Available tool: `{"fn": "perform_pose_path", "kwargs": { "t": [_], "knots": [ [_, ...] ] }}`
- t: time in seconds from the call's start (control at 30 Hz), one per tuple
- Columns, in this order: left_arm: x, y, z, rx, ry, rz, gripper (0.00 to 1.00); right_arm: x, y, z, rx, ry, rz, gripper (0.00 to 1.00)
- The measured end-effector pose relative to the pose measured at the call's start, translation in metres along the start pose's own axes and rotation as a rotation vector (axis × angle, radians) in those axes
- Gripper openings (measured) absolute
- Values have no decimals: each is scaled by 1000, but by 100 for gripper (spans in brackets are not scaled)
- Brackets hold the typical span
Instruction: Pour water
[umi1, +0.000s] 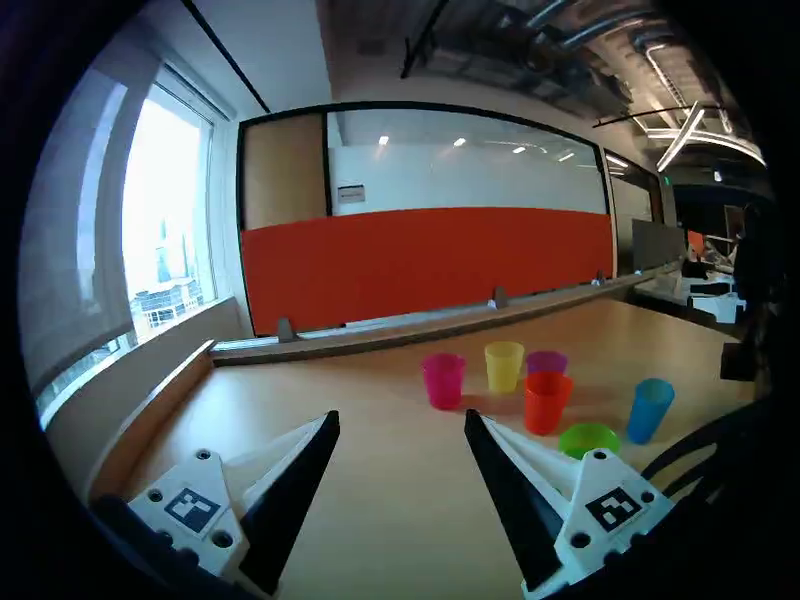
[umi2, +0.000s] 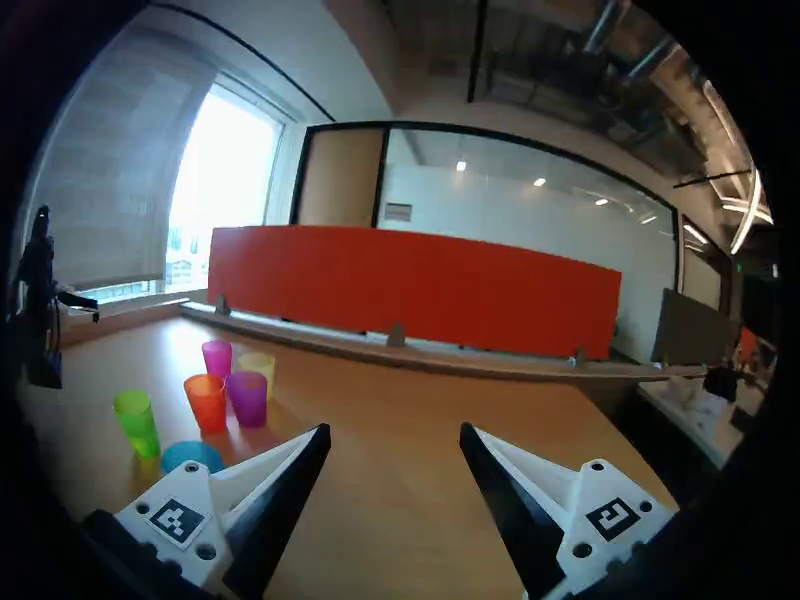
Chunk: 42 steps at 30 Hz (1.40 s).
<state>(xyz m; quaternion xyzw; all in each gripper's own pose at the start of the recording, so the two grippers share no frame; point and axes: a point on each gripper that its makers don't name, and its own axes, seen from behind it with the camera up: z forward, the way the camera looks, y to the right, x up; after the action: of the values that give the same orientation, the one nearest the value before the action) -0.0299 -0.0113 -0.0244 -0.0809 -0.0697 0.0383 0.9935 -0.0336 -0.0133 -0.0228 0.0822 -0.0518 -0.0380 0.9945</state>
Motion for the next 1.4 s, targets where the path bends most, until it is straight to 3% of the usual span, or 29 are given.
{"fn": "perform_pose_path", "kwargs": {
  "t": [0.2, 0.4, 0.6, 0.8, 1.1, 1.4],
  "knots": [
    [15, 5, -10, 24, 85, -56, 93, 12, 7, 0, -56, 55, 27, 100],
    [24, -2, -14, 81, 119, -57, 92, 19, 15, -3, -109, 98, 59, 100],
    [31, -7, -15, 117, 157, -94, 93, 30, 23, -9, -169, 136, 86, 100],
    [24, -8, -11, 129, 173, -126, 92, 23, 18, -6, -163, 125, 105, 100],
    [32, 4, -11, 103, 191, -84, 93, 30, 21, -4, -194, 123, 78, 100],
    [36, 0, -15, 155, 228, -87, 92, 33, 21, -4, -202, 112, 85, 100]
  ]
}}
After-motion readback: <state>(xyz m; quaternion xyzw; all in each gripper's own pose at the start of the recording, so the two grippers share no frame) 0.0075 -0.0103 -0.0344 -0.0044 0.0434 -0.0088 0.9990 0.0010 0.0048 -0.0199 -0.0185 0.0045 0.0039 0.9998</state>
